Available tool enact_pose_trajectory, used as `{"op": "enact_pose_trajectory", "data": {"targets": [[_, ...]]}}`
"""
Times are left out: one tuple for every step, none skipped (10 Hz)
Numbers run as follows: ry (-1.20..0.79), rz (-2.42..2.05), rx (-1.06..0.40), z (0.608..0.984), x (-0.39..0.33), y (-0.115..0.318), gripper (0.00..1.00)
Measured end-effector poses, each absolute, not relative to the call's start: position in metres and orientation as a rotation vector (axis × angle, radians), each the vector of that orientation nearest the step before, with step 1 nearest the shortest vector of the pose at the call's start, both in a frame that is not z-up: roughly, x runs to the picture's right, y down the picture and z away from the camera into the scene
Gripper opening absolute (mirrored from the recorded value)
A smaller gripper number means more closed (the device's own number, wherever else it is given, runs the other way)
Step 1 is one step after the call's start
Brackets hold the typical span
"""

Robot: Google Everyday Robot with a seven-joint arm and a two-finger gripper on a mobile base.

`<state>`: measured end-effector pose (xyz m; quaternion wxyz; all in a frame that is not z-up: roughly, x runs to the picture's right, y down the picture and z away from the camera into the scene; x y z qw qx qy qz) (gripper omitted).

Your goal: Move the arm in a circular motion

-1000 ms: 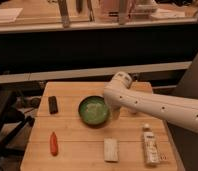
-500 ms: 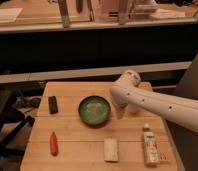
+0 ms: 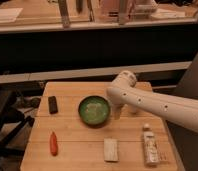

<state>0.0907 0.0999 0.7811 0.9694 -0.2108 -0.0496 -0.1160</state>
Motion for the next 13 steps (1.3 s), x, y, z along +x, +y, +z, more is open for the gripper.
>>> {"op": "enact_pose_trajectory", "data": {"targets": [[-0.1,-0.235,-0.427,0.781,0.09,0.1,0.8],[-0.104,-0.238,-0.428,0.781,0.093,0.1,0.8],[-0.106,-0.24,-0.427,0.782,0.096,0.1,0.8],[-0.107,-0.227,-0.43,0.783,0.101,0.1,0.8],[-0.109,-0.217,-0.433,0.786,0.104,0.098,0.8],[-0.111,-0.211,-0.435,0.787,0.106,0.098,0.8],[-0.111,-0.205,-0.438,0.788,0.11,0.098,0.8],[-0.116,-0.205,-0.439,0.789,0.11,0.097,0.8],[-0.118,-0.206,-0.44,0.79,0.11,0.096,0.8],[-0.121,-0.206,-0.444,0.791,0.11,0.096,0.8],[-0.124,-0.206,-0.448,0.79,0.109,0.097,0.8],[-0.128,-0.203,-0.45,0.789,0.108,0.096,0.8],[-0.127,-0.202,-0.451,0.79,0.113,0.095,0.8]]}}
